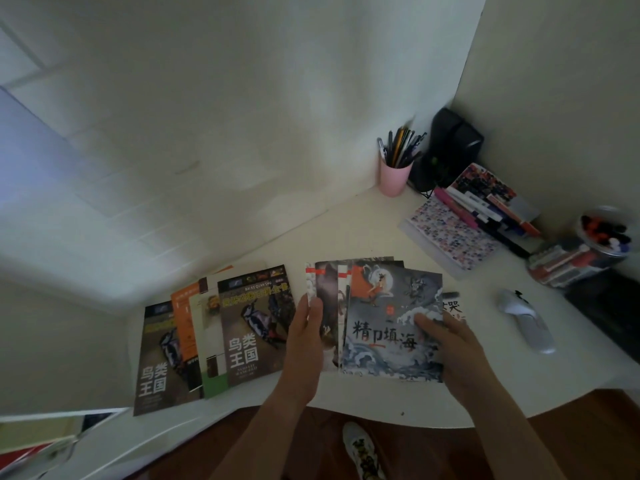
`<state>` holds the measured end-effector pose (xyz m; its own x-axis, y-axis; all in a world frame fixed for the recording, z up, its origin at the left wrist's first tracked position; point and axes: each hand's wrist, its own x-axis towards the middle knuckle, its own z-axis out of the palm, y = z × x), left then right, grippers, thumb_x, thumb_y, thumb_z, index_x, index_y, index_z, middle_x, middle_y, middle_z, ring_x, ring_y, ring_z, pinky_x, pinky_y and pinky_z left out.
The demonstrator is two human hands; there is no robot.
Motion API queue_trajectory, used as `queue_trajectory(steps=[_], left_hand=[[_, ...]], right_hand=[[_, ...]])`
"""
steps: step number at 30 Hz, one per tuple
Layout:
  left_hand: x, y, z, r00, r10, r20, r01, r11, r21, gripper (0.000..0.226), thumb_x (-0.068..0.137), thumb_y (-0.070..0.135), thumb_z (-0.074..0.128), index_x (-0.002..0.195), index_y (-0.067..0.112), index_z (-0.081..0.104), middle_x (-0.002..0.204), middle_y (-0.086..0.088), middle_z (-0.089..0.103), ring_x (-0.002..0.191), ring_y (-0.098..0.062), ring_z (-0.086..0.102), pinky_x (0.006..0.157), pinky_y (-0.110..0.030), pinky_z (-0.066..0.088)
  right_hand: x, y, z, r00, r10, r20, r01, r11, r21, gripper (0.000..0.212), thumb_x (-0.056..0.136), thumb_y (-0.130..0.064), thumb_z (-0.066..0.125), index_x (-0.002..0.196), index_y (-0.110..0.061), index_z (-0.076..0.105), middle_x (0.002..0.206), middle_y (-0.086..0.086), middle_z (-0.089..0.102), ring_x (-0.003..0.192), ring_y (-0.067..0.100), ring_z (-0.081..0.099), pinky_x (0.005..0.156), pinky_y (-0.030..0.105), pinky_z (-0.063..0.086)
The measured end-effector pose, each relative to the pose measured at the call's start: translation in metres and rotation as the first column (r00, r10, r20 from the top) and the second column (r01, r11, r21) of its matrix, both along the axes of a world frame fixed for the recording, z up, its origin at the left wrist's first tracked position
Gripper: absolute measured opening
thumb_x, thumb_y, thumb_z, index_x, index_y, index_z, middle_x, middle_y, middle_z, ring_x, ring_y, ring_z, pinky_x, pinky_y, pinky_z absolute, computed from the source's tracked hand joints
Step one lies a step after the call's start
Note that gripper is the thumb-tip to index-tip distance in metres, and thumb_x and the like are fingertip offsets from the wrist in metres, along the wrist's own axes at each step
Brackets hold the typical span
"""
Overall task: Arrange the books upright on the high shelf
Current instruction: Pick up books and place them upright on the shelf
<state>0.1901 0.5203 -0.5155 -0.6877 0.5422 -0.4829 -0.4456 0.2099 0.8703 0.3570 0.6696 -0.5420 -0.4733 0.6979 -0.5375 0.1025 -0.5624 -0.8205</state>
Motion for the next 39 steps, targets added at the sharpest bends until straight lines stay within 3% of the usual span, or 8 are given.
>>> queue_trajectory(steps=[4, 11, 16, 19, 21, 25, 31, 39], left_hand=[[-0.005, -0.002, -0.003, 1.0, -0.015, -0.027, 0.014, 1.0, -0.011, 0.067, 0.091, 0.036, 0.072, 0.151, 0.033, 0.042, 0.144, 0.014, 0.057, 0.12, 0.001, 0.062, 0.093, -0.019, 0.053], [-0.004, 0.007, -0.012, 0.993, -0.046, -0.11, 0.045, 0.999, -0.015, 0.092, 0.075, 0.067, 0.08, 0.153, 0.041, 0.038, 0.158, 0.008, 0.043, 0.145, -0.022, 0.043, 0.113, -0.049, 0.043], [-0.013, 0.009, -0.004, 0.984, -0.063, -0.166, 0.067, 0.998, 0.02, 0.049, 0.097, 0.022, 0.068, 0.142, 0.031, 0.053, 0.133, 0.009, 0.067, 0.122, -0.013, 0.064, 0.1, -0.036, 0.054], [-0.006, 0.017, -0.001, 0.982, -0.071, -0.174, 0.079, 0.996, 0.038, 0.039, 0.095, 0.014, 0.069, 0.129, 0.03, 0.061, 0.116, 0.01, 0.074, 0.112, -0.012, 0.069, 0.092, -0.027, 0.057], [0.0, 0.023, -0.004, 0.993, -0.033, -0.117, 0.037, 0.999, 0.031, 0.039, 0.098, 0.024, 0.066, 0.134, 0.035, 0.055, 0.117, 0.022, 0.071, 0.112, 0.001, 0.065, 0.094, -0.018, 0.051], [-0.008, 0.025, -0.014, 0.999, 0.053, -0.011, -0.053, 0.998, 0.016, 0.076, 0.091, 0.061, 0.065, 0.156, 0.042, 0.032, 0.152, 0.014, 0.047, 0.139, -0.012, 0.046, 0.119, -0.044, 0.035], [-0.015, 0.022, -0.016, 0.99, 0.117, 0.084, -0.12, 0.993, 0.024, 0.065, 0.1, 0.046, 0.058, 0.158, 0.04, 0.029, 0.157, 0.015, 0.034, 0.146, -0.014, 0.032, 0.122, -0.047, 0.026], [-0.003, 0.032, -0.012, 0.992, 0.088, 0.089, -0.091, 0.995, 0.035, 0.057, 0.105, 0.04, 0.048, 0.158, 0.031, 0.03, 0.15, 0.019, 0.034, 0.148, -0.01, 0.026, 0.122, -0.037, 0.019]], right_hand=[[0.022, 0.015, -0.017, 0.992, -0.116, -0.048, 0.104, 0.972, -0.209, 0.028, 0.099, -0.02, 0.063, 0.11, 0.007, 0.062, 0.109, 0.026, 0.071, 0.104, 0.045, 0.069, 0.097, 0.056, 0.053], [0.052, 0.027, -0.036, 0.968, -0.17, -0.183, 0.1, 0.934, -0.342, 0.051, 0.068, -0.037, 0.093, 0.086, -0.016, 0.051, 0.106, 0.021, 0.046, 0.107, 0.038, 0.044, 0.092, 0.056, 0.042], [0.055, 0.031, -0.014, 0.946, -0.226, -0.234, 0.098, 0.884, -0.457, 0.037, 0.103, -0.024, 0.05, 0.131, -0.006, 0.065, 0.13, 0.014, 0.068, 0.118, 0.035, 0.067, 0.089, 0.055, 0.059], [0.039, 0.023, -0.007, 0.982, -0.093, -0.164, 0.023, 0.923, -0.384, 0.035, 0.1, -0.02, 0.051, 0.125, -0.001, 0.066, 0.12, 0.019, 0.072, 0.11, 0.039, 0.069, 0.084, 0.052, 0.062], [0.028, 0.02, -0.009, 0.996, -0.05, -0.074, 0.028, 0.96, -0.277, 0.03, 0.099, -0.017, 0.055, 0.118, 0.002, 0.066, 0.116, 0.023, 0.072, 0.107, 0.042, 0.07, 0.083, 0.048, 0.061], [0.044, 0.038, -0.018, 0.968, -0.25, -0.01, 0.24, 0.941, -0.238, 0.026, 0.102, -0.021, 0.058, 0.119, -0.006, 0.07, 0.12, 0.016, 0.072, 0.111, 0.038, 0.069, 0.091, 0.053, 0.058], [0.076, 0.058, -0.006, 0.872, -0.481, -0.096, 0.426, 0.84, -0.337, 0.028, 0.103, -0.014, 0.051, 0.128, -0.012, 0.063, 0.117, 0.006, 0.075, 0.1, 0.021, 0.075, 0.07, 0.034, 0.064], [0.068, 0.043, -0.001, 0.919, -0.379, -0.106, 0.321, 0.879, -0.353, 0.021, 0.103, -0.014, 0.052, 0.11, -0.007, 0.07, 0.111, 0.011, 0.076, 0.097, 0.027, 0.076, 0.069, 0.041, 0.064]])
